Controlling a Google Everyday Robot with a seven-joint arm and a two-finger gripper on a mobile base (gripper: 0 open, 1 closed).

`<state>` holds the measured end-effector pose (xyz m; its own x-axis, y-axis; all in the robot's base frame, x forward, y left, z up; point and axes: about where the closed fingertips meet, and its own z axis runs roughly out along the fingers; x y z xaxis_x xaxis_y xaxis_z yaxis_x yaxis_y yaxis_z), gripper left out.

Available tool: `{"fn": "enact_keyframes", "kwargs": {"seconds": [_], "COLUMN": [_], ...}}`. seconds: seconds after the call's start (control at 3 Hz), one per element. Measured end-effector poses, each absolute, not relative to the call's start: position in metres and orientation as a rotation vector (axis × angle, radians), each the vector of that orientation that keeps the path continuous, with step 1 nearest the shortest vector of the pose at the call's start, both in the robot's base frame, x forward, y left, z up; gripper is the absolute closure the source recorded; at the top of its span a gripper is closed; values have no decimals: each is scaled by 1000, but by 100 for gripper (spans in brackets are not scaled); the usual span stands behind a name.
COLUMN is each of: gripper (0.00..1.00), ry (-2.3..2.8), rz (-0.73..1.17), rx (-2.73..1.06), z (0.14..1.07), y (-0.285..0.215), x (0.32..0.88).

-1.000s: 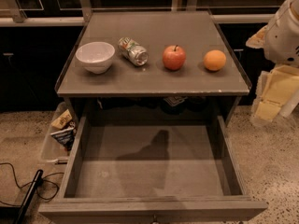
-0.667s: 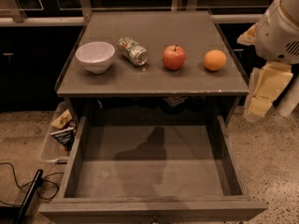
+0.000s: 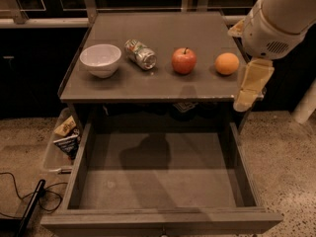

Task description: Place apple into top drawer

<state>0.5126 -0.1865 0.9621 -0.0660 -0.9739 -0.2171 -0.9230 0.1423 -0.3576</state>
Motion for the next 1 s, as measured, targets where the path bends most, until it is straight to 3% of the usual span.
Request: {"fn": "enact_keyframes", "kwargs": {"seconds": [0.67, 1.0], "gripper": [0, 0], "ry": [1946, 1946], "rz": [-129, -128], "rx": [-1793, -1793], "z": [930, 930], "y": [-195, -195], "x": [593, 593]}}
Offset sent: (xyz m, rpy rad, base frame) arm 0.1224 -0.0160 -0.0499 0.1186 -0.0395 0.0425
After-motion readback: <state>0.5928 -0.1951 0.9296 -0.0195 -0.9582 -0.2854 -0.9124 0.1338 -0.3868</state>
